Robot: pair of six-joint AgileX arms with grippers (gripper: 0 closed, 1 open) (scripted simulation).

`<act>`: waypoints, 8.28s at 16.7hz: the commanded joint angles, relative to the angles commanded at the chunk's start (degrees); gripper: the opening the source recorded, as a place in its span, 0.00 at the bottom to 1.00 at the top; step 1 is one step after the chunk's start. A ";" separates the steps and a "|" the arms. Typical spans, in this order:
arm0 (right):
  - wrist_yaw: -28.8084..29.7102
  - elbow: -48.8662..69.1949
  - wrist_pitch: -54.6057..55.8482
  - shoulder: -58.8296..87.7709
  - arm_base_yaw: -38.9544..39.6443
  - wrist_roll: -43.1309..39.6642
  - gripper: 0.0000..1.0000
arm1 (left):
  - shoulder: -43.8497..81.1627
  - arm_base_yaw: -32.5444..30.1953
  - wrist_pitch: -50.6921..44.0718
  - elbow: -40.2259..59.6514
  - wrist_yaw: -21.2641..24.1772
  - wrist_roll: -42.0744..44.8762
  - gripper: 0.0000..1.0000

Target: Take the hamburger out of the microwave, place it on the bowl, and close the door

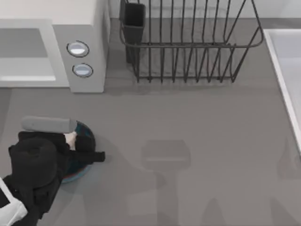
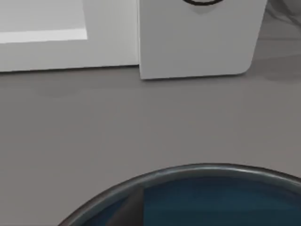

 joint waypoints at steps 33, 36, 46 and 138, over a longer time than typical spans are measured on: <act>0.00 0.00 0.00 0.00 0.00 0.00 1.00 | -33.99 6.21 -17.97 -4.45 4.52 0.25 1.00; 0.00 0.00 0.00 0.00 0.00 0.00 1.00 | -51.59 9.82 -29.33 -6.60 7.03 1.13 1.00; 0.00 0.00 0.00 0.00 0.00 0.00 1.00 | -101.34 25.00 -65.55 -10.75 17.92 4.92 1.00; 0.00 0.00 0.00 0.00 0.00 0.00 1.00 | -8.99 86.88 -113.85 65.96 57.86 57.68 0.00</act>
